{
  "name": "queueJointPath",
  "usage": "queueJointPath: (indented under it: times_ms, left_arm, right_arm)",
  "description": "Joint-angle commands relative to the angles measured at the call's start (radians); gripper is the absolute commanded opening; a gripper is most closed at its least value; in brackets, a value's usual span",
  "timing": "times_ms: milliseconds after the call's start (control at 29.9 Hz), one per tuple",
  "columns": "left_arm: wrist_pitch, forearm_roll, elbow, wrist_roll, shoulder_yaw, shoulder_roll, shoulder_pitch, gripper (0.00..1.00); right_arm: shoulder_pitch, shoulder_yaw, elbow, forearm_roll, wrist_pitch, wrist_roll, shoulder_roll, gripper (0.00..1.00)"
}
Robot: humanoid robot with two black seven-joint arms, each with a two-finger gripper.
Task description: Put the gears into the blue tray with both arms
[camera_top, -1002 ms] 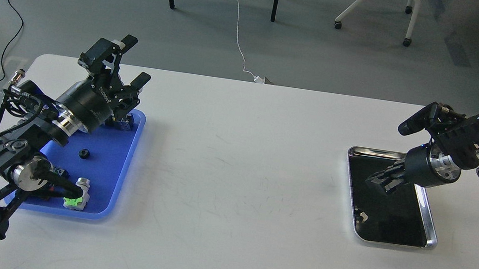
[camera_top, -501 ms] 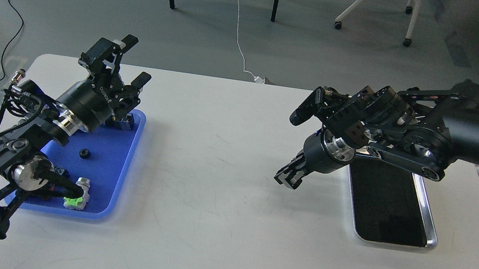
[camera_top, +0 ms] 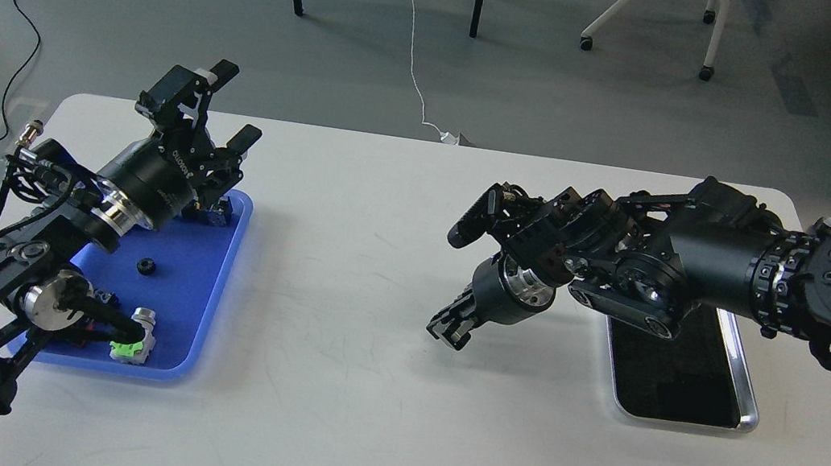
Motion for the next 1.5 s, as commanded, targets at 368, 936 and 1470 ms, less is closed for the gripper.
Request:
queueJointPath:
  times_ms: [368,936,1470]
  left_arm:
    - [0.0,0.0,0.0,0.0,0.001,0.003,-0.001,0.98]
    - [0.0,0.0,0.001,-0.003,0.003,-0.001,0.0,0.98]
    - [0.003,0.002,0.001,0.002,0.003,-0.039,0.013,0.98]
  right_arm:
    - [-0.014,0.0,0.0,0.009,-0.018,0.0,0.0,0.59]
    - [-0.054,0.268,0.027,0.505,-0.01,0.0,-0.29,0.95]
    - [-0.631,0.988,0.029,1.168,0.13,0.0,-0.518,0.95]
